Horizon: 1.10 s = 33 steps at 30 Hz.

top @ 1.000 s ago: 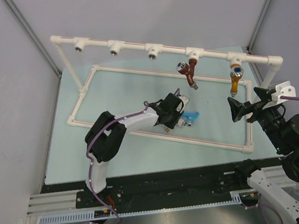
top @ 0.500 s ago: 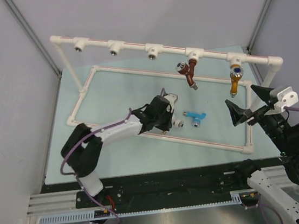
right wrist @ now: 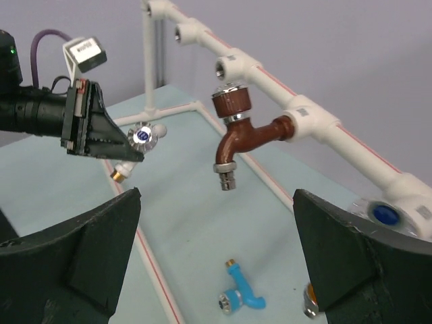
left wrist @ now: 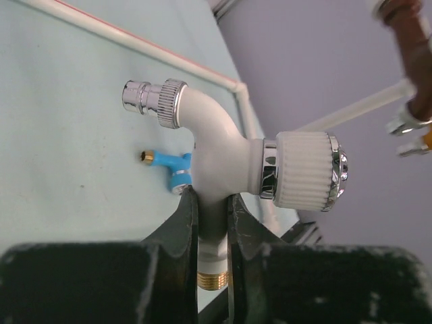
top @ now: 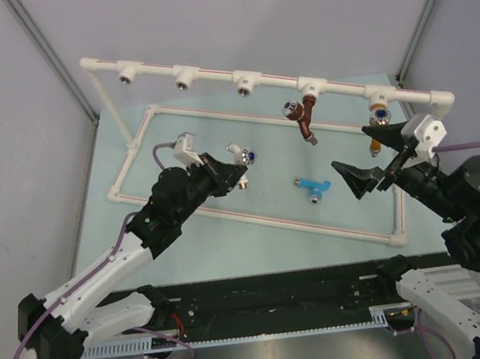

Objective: Install the water faucets

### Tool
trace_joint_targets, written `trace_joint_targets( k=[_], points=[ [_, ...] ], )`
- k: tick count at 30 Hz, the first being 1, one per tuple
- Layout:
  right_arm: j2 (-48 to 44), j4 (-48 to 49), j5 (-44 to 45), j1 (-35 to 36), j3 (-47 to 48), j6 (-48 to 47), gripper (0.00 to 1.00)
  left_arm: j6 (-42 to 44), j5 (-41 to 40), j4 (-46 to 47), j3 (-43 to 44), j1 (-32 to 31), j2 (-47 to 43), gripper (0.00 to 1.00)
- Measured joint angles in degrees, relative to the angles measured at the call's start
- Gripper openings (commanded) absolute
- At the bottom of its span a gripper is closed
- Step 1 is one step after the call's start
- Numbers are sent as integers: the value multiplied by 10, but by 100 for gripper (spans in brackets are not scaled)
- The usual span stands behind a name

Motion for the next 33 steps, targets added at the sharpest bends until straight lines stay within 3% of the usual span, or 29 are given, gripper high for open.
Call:
trace_joint_targets(
  k=[7,10,15,17,24,31,33],
  points=[
    [97,21,-71,40,2,31,100,-87,-59,1,-43,-1,-115,0],
    [131,28,-34,141,2,23,100,-112,-80,-2,-57,-1,-152,0],
    [205,54,167,418,2,-40,100,-149,-108,-8,-80,-1,-195,0],
    [243,80,220,468,-1,-56,100,-160,-117,-11,-86,-1,-204,0],
    [344,182,309,487,-37,-30,100,-189,-134,-39,-93,-1,-223,0],
    [395,268,340,485,-38,23,100,-205,-142,-54,-101,-1,-240,0],
    [406,291,342,481,-38,37,95,-209,-143,-57,-101,-1,-240,0]
  ],
)
